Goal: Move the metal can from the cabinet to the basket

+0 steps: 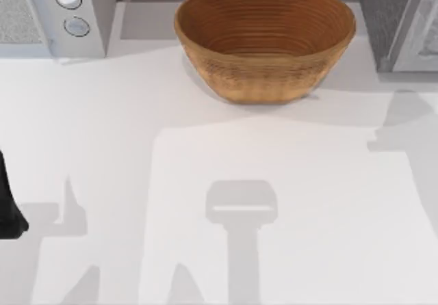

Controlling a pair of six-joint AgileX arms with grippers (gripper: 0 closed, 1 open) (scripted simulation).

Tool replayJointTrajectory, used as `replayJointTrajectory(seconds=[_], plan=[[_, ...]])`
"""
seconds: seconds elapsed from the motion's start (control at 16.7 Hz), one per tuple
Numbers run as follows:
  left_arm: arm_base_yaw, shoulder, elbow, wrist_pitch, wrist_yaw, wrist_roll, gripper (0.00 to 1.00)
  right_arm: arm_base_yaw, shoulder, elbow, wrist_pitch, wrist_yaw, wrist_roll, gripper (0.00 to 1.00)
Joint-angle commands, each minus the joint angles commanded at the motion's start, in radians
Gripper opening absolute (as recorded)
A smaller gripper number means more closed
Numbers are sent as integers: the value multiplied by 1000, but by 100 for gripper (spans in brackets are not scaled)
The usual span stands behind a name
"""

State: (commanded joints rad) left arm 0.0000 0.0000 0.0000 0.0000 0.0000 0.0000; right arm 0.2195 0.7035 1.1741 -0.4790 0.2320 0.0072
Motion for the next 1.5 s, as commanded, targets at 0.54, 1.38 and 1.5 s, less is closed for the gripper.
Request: replayJointTrajectory(seconds=[0.54, 1.38, 1.5], plan=[[0, 0, 0, 0, 0, 0, 100, -153, -510, -937, 335, -161, -6, 0], [0, 0, 0, 0, 0, 0, 100, -205, -665, -1155, 488, -219, -5, 0], [0, 0, 0, 0, 0, 0, 100, -178, -592, -1097, 516, -191, -4, 0]])
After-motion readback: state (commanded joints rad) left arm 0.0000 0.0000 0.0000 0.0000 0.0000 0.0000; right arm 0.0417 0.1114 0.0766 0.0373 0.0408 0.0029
